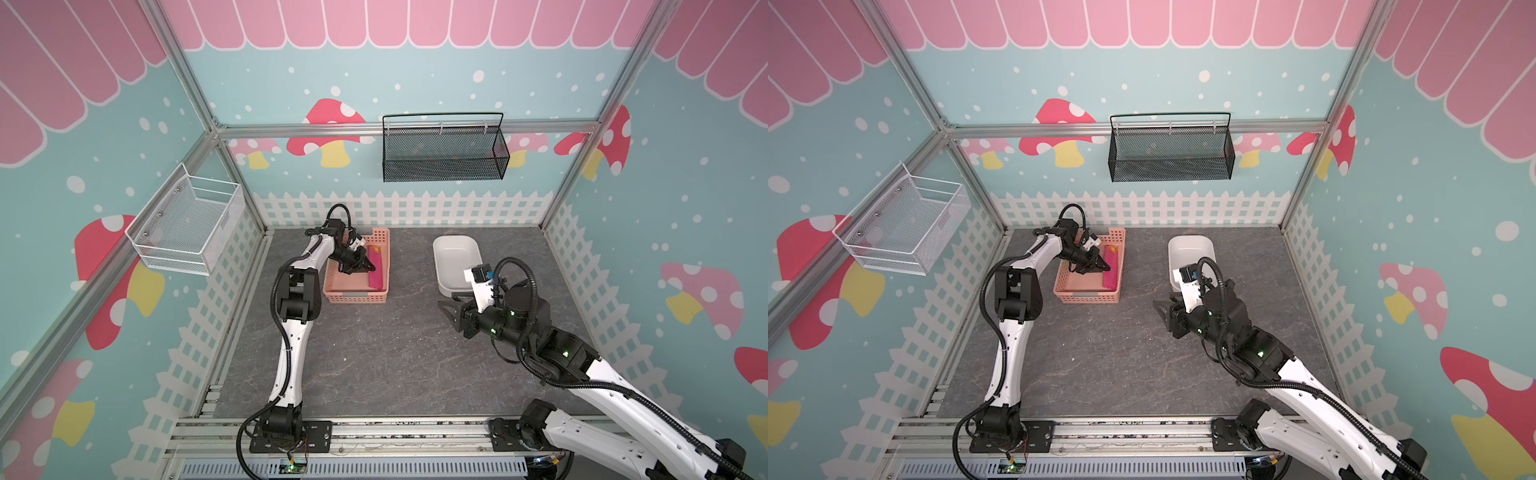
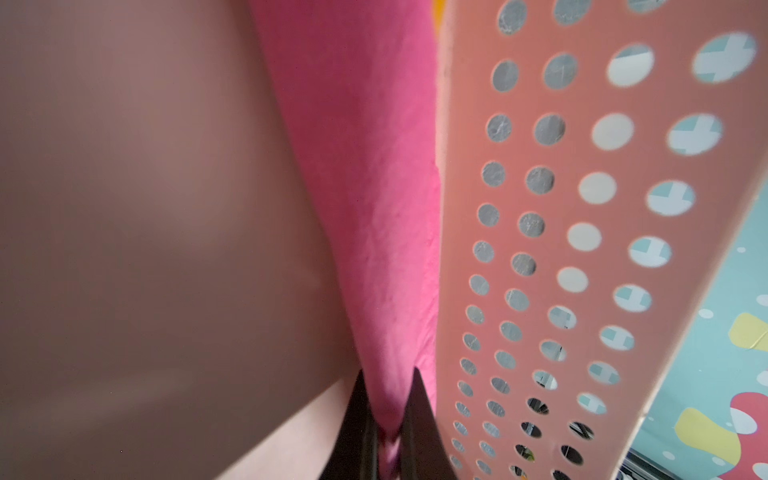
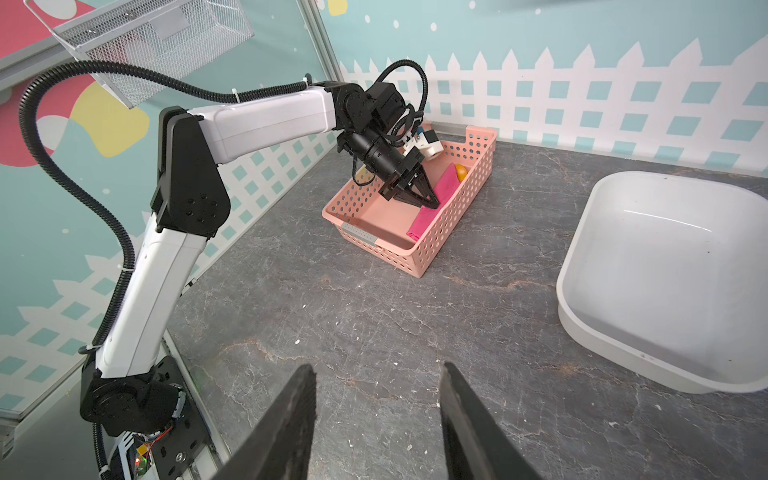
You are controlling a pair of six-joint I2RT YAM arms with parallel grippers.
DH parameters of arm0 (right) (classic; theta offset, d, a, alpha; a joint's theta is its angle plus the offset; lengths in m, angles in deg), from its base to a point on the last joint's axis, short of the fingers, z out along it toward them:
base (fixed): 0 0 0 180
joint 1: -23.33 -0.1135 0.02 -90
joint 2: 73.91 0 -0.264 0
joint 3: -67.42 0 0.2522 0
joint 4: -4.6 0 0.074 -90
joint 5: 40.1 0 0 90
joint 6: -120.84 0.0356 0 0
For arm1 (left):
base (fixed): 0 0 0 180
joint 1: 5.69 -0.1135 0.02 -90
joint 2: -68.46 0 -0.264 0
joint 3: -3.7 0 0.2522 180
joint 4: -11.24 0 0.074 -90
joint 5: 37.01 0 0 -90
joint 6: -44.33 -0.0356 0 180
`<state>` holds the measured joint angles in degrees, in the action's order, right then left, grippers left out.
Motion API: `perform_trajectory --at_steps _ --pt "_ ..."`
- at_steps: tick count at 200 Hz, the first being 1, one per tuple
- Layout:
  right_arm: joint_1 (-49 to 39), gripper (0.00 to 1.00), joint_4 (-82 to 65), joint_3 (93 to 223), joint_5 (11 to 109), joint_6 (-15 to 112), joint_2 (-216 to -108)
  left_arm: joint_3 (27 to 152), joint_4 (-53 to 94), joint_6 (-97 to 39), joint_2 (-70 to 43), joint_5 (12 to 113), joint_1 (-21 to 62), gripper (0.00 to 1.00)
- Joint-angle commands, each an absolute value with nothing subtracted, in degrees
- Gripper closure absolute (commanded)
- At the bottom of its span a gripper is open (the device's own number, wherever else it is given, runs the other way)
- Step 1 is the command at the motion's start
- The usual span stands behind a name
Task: Place the utensils on the paper napkin and roll it up
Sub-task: 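Lower the magenta roll into the pink basket with the left gripper, then lay the roll flat in the basket and open the left gripper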
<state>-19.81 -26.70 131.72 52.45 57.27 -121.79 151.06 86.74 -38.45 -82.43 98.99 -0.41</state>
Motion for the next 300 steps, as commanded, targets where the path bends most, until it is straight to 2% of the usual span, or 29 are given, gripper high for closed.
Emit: perform_trajectory --at_steps 1,87,193,300 --pt "-19.6 0.49 -27.5 133.3 52.2 57.4 -121.1 153.1 90.5 -42.4 -85.2 96.1 -0.3 1.00" --pt "-19.6 0.49 -27.7 133.2 52.1 57.4 -121.1 157.8 94.0 -45.7 -86.6 92.1 -0.2 1.00" --pt "-19.6 0.49 -27.6 133.6 52.4 57.4 -120.9 156.7 94.1 -45.7 -85.4 82.1 1.5 0.67" --pt "-19.7 0.49 -27.7 133.6 52.6 57.8 -120.2 156.7 94.2 -46.2 -82.0 69.6 3.4 0.62"
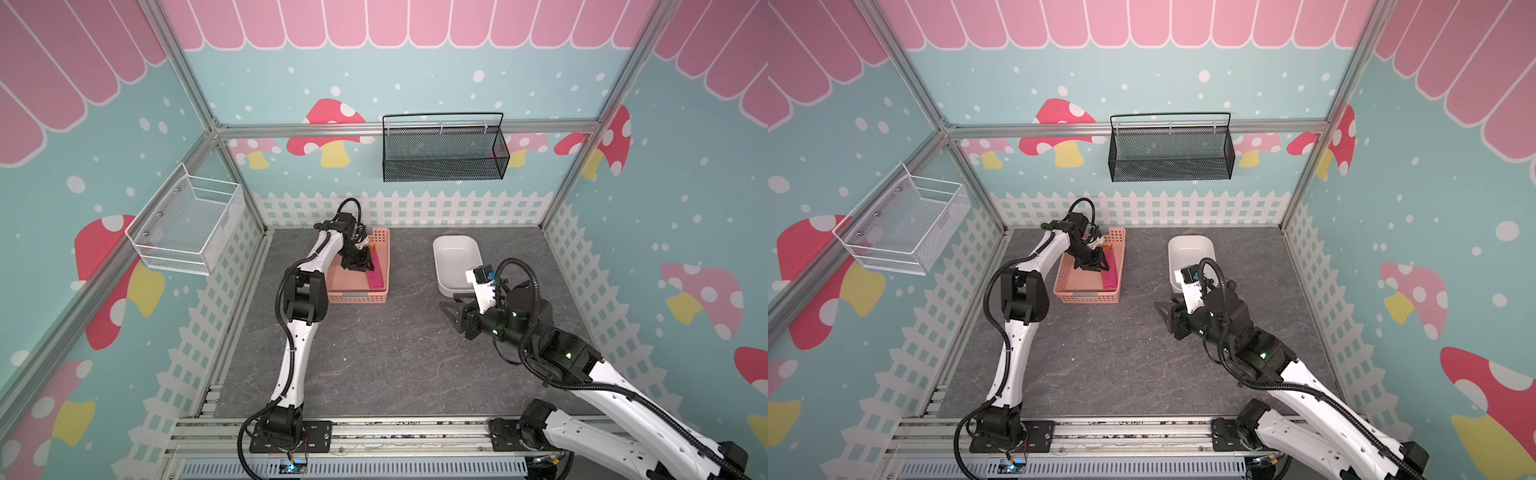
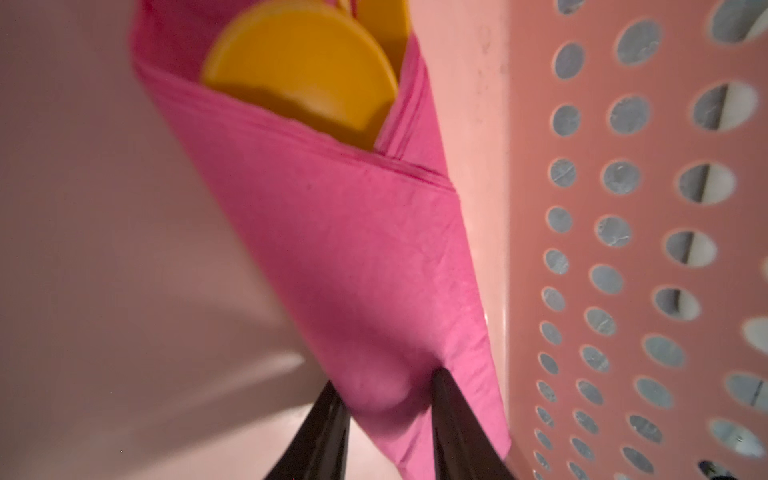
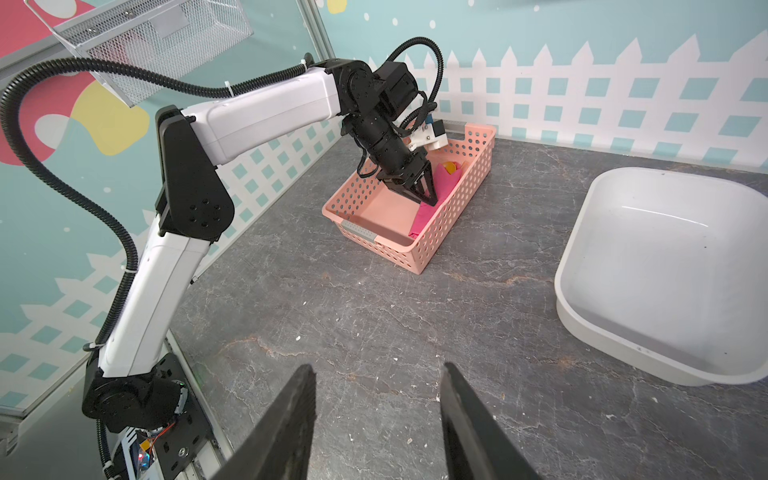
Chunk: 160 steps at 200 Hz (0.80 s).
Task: Place the utensils on the paper napkin and roll it up
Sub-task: 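Lay the roll flat in the basket and open the left gripper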
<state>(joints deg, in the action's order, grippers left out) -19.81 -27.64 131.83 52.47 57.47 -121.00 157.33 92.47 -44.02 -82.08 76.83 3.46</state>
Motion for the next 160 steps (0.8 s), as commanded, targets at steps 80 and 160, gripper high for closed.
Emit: perform_trajectory --at_steps 80,160 --pt "-19.6 0.49 -27.8 134.5 53.0 57.5 -120.6 158.2 94.1 -47.5 -81.9 65.9 4.2 0.67" --pt "-19.7 0.49 -27.8 135.1 53.3 57.2 -121.1 158.2 95.2 -53.2 -82.1 68.9 6.0 0.66"
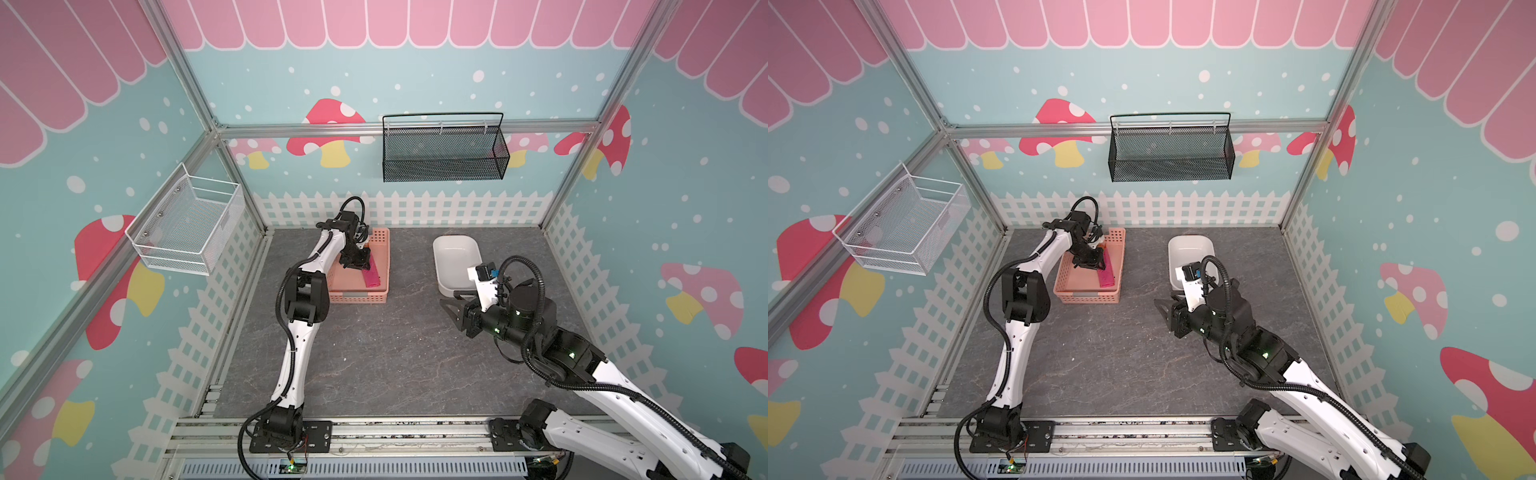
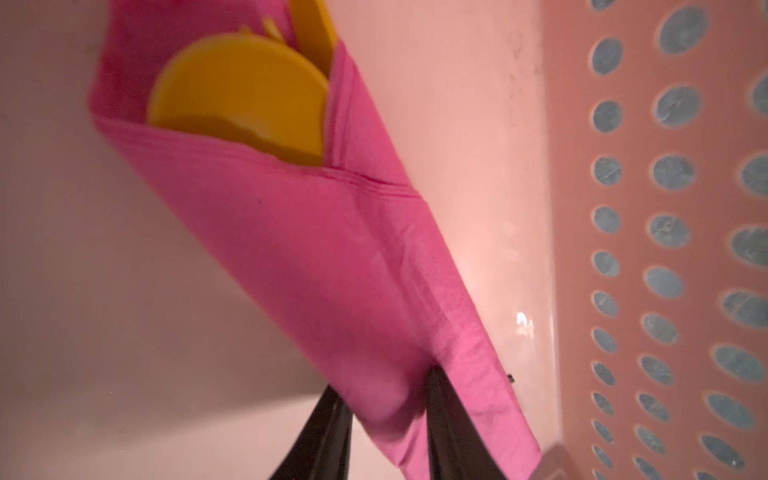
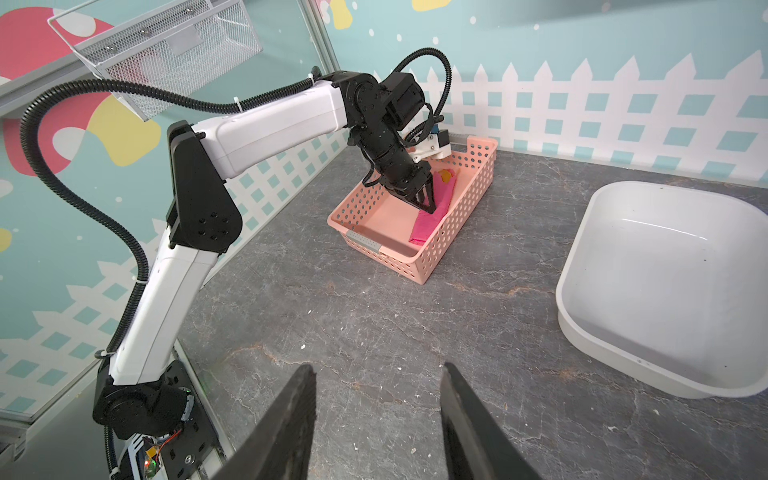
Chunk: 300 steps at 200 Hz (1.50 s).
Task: Place the utensils on the paper napkin and roll it up
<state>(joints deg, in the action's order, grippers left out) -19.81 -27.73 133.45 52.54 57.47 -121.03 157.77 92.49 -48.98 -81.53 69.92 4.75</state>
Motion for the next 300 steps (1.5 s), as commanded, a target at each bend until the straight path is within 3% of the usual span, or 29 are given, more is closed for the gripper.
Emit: perform_trajectory --at_steps 1,54,137,169,189,195,199,203,222,300 --pt "-19.7 0.49 -27.9 135.1 53.3 57.2 -121.1 158.2 95.2 -53.1 -82.1 68.7 6.0 0.66" --pt "-19.7 0.49 -27.9 135.2 53.2 57.4 -120.8 157.5 95.3 -51.0 -78.6 64.8 6.1 0.50" --pt "-19.7 0.48 -28.4 135.1 50.1 56.8 -121.4 156.0 94.5 -49.1 -68.5 65.4 6.1 0.47" --pt "-19.6 0.41 -30.4 135.7 43.5 56.6 -122.4 150.8 91.6 -47.9 -62.9 64.2 6.1 0.36" --pt "-18.6 0.27 -31.9 136.6 39.5 56.2 -123.4 146.5 89.4 -47.1 -59.1 63.1 6.0 0.27" --pt "-17.9 0.22 -32.6 136.9 38.6 56.1 -123.9 145.1 88.7 -46.9 -57.8 62.8 6.0 0.18" --pt "-17.2 0.16 -33.0 137.0 38.2 56.1 -124.2 144.2 88.2 -46.8 -56.9 62.8 5.9 0.04" --pt "-16.4 0.12 -33.3 137.2 38.0 56.1 -124.5 142.9 87.6 -46.6 -56.1 62.8 5.9 0.01" --pt "-10.8 0.05 -34.2 137.4 39.6 55.8 -125.9 136.6 84.2 -45.7 -51.1 61.6 5.6 0.00" --pt "1.4 0.02 -24.5 130.7 39.1 48.1 -129.1 94.6 55.5 -38.4 -22.3 50.9 4.3 0.00"
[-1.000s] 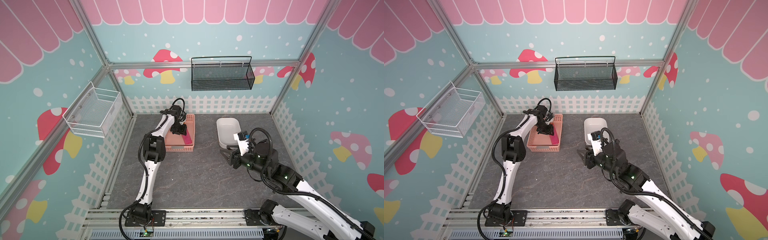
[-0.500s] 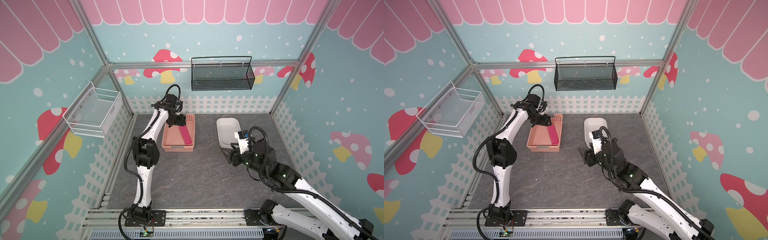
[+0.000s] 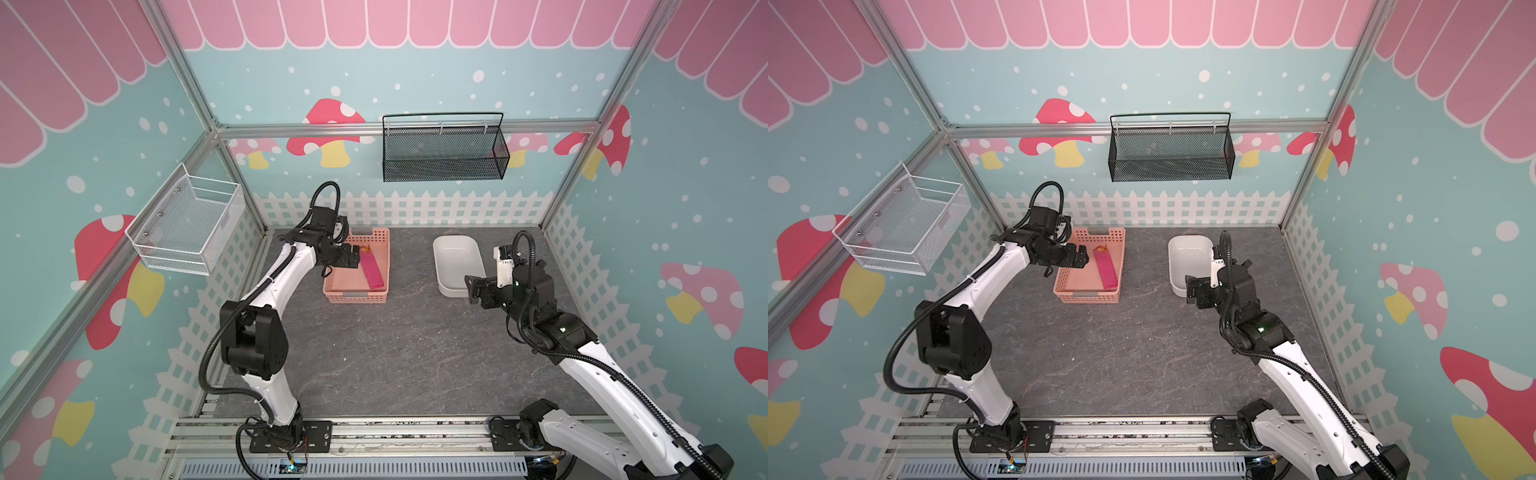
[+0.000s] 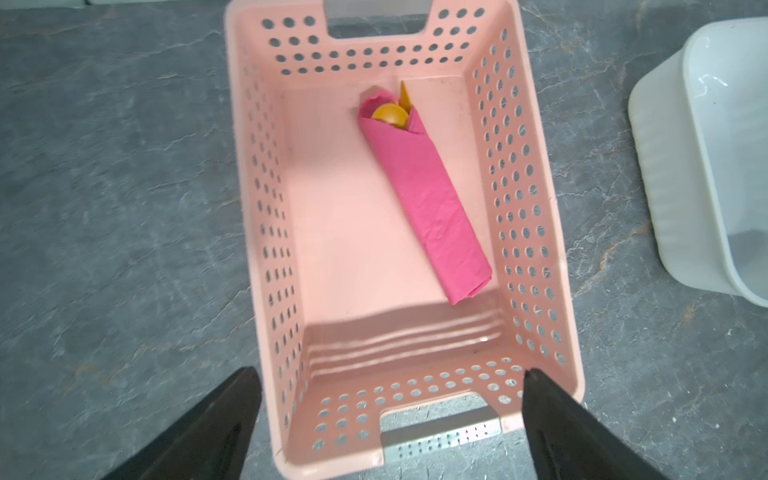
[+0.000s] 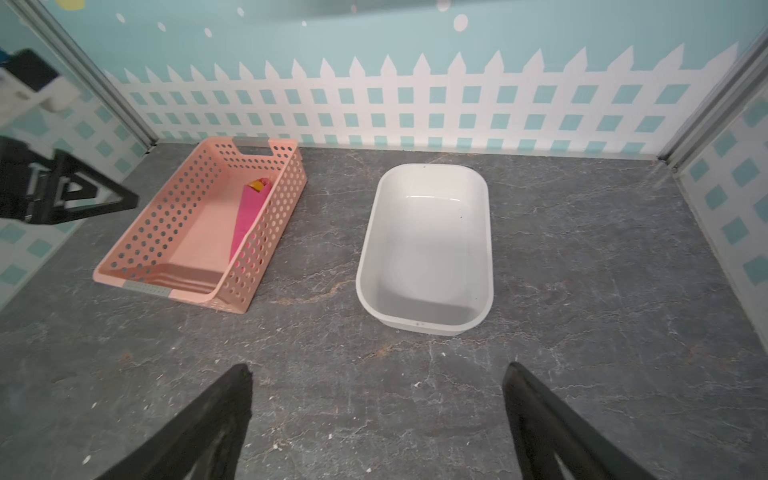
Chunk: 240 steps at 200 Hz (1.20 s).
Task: Place the utensils on the paper napkin and roll it up
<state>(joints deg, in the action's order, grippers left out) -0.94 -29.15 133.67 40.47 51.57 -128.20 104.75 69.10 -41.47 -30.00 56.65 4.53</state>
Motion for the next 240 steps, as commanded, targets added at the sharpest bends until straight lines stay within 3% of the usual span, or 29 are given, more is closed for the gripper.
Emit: perform_trajectory --at_steps 1,54,120,156,240 --pt "1.5 0.01 -24.3 130.6 39.1 48.1 -129.2 93.1 55.1 -38.4 -21.8 50.9 4.3 0.00" --pt "7.8 0.00 -16.1 124.8 39.1 43.5 -132.8 64.0 33.4 -34.6 -3.7 41.4 4.1 0.00" --pt "14.4 0.00 0.8 111.8 30.0 39.7 -137.5 41.7 17.1 -35.1 11.8 27.7 4.2 0.00" --pt "16.7 0.00 19.9 102.2 30.7 37.7 -140.4 34.7 1.4 -40.6 7.6 28.2 4.2 0.00" --pt "20.9 0.00 51.3 95.5 34.8 33.9 -152.0 39.5 -16.9 -43.9 -9.6 39.3 -0.9 0.00"
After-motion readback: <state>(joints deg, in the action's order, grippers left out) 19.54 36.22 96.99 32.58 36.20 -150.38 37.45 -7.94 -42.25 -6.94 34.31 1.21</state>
